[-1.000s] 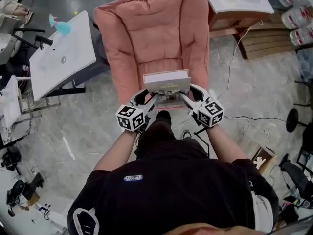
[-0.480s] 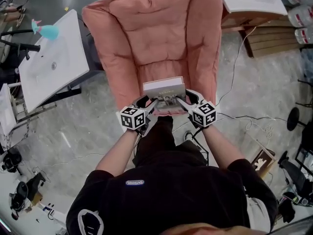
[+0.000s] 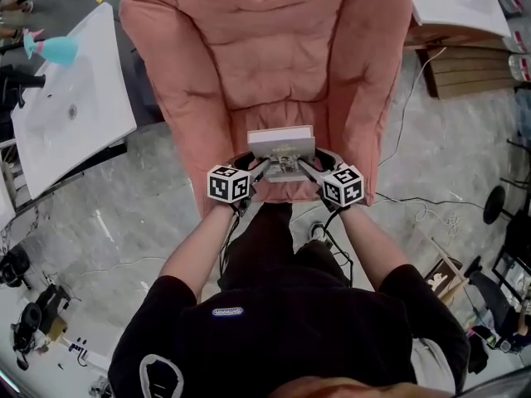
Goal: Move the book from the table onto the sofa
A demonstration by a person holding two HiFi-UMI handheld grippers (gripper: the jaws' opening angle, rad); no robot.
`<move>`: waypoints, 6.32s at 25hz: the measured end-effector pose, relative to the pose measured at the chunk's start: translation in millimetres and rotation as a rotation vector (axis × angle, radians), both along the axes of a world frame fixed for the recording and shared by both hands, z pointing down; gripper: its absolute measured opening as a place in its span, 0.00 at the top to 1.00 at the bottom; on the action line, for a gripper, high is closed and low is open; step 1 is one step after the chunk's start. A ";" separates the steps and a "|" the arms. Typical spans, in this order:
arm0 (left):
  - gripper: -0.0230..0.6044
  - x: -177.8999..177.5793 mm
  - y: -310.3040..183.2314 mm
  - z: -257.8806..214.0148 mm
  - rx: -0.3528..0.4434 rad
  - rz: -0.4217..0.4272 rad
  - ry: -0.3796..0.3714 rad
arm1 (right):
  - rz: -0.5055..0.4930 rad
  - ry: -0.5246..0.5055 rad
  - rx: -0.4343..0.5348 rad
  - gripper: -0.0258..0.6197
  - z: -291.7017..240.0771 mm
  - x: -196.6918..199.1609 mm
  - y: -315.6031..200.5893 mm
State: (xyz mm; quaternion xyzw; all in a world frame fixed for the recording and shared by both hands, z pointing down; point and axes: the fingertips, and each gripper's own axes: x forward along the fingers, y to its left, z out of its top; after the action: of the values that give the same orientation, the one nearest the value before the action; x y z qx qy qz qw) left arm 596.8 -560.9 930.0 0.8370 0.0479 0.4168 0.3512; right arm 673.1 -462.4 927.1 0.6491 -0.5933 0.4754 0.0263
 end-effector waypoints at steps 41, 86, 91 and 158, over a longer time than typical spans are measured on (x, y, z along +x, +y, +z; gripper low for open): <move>0.66 21.4 -49.2 114.6 0.184 -0.050 -0.197 | 0.042 0.091 -0.214 0.57 100.3 56.2 -34.0; 0.66 -4.4 -3.3 -283.9 0.372 0.047 0.261 | 0.135 0.356 0.322 0.55 -411.6 19.7 24.3; 0.66 -6.5 -0.5 -307.1 0.374 0.048 0.327 | 0.128 0.385 0.368 0.55 -439.4 5.3 27.1; 0.79 -440.0 308.8 -591.2 0.901 -0.577 0.629 | -0.464 0.269 0.887 0.66 -606.1 -362.4 269.7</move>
State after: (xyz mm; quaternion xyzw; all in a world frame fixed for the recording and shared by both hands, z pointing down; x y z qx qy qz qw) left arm 156.8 -252.1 338.8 0.9650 -0.2598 0.0178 0.0309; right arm 310.8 -192.7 321.0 0.5046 -0.8574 0.0719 -0.0707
